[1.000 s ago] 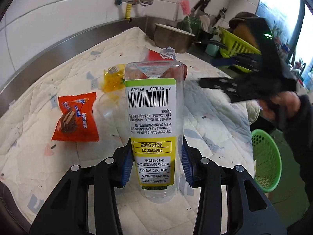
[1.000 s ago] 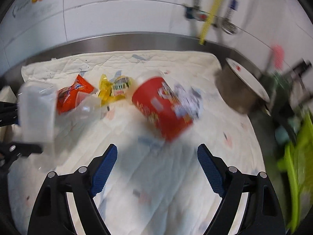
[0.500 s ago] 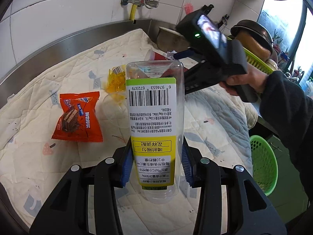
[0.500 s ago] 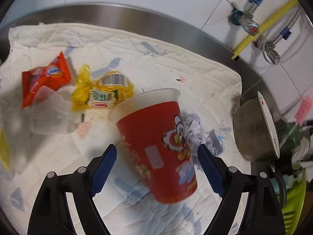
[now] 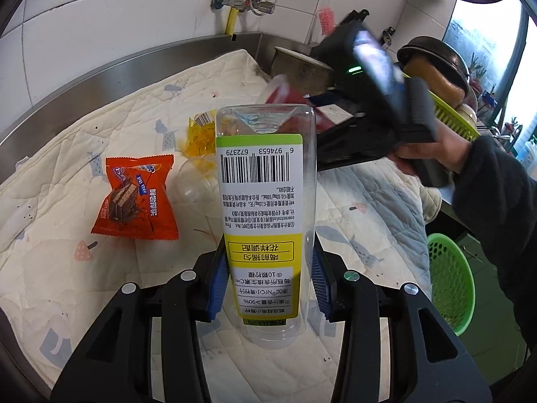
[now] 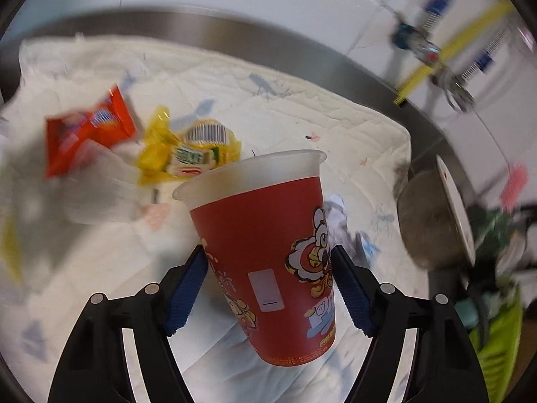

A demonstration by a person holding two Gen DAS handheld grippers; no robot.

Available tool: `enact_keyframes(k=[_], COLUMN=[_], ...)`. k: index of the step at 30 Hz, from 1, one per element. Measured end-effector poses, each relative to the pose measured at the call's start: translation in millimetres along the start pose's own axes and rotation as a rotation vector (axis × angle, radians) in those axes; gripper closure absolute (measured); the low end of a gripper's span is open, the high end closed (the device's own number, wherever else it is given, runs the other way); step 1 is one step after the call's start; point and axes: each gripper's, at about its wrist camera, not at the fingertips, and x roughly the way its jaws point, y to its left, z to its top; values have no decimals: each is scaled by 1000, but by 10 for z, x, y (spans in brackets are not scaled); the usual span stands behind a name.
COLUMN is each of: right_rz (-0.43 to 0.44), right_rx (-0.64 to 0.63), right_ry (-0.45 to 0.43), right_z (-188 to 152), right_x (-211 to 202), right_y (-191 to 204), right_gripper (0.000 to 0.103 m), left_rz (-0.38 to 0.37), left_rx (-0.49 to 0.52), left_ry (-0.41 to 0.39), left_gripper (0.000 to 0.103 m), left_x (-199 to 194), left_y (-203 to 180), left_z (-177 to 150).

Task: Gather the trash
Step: 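Grasp the red printed cup with the right tool while the left tool holds the bottle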

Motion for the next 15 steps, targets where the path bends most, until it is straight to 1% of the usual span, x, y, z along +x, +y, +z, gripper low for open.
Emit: enact_keyframes(k=[3, 7, 8, 10, 13, 15], right_rz=[66, 92, 78, 79, 26, -13], right_rx=[100, 207, 245, 303, 417, 478], right_ry=[-31, -53, -55, -60, -35, -15], right_z=[-187, -536, -674, -921, -1453, -1830], right_x=[-320, -749, -890, -1131, -1520, -1699], right_y=[-19, 36, 50, 109, 213, 271], right_gripper=[31, 31, 31, 31, 31, 31], left_rz=[-6, -24, -35, -60, -95, -123], left_rx=[-5, 10, 16, 35, 75, 102], left_ry=[-2, -11, -14, -17, -10, -6], left_gripper=[60, 60, 60, 60, 60, 60], left_x=[-47, -148, -179, -232, -265, -277], left_y=[-25, -178, -238, -386, -648, -836], left_z=[-3, -35, -42, -66, -113, -142])
